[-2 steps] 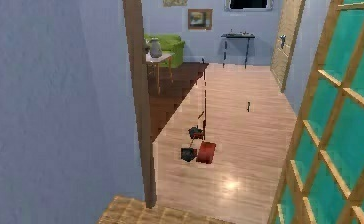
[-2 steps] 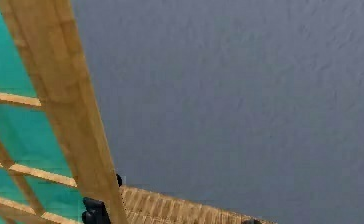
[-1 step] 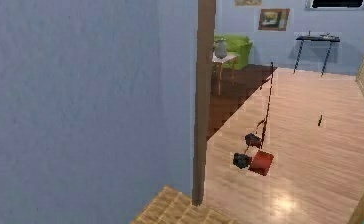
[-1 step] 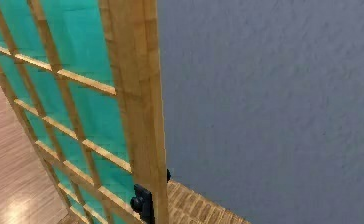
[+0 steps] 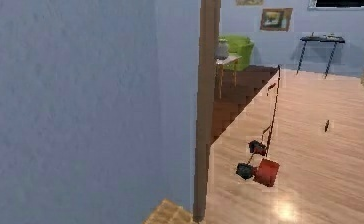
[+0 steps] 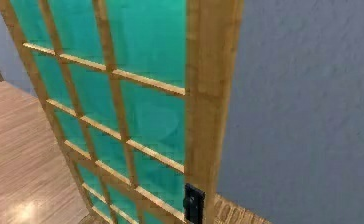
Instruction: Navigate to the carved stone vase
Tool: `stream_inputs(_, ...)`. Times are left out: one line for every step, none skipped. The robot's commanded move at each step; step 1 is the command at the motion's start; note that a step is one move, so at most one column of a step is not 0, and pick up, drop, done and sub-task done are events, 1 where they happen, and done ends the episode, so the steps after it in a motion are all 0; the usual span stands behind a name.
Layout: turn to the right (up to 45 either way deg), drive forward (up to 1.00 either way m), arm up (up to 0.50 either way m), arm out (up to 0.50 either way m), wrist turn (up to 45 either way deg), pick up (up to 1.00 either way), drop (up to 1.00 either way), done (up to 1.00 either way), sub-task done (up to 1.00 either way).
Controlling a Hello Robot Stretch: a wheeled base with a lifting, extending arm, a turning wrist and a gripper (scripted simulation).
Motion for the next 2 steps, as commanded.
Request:
stream_inputs(30.0, 0.00, 0.00, 0.00, 0.0, 0.00, 0.00, 0.00, 0.00)
stream_inputs(0.0, 1.00, 0.00, 0.00, 0.0, 0.00, 0.00, 0.00, 0.00)
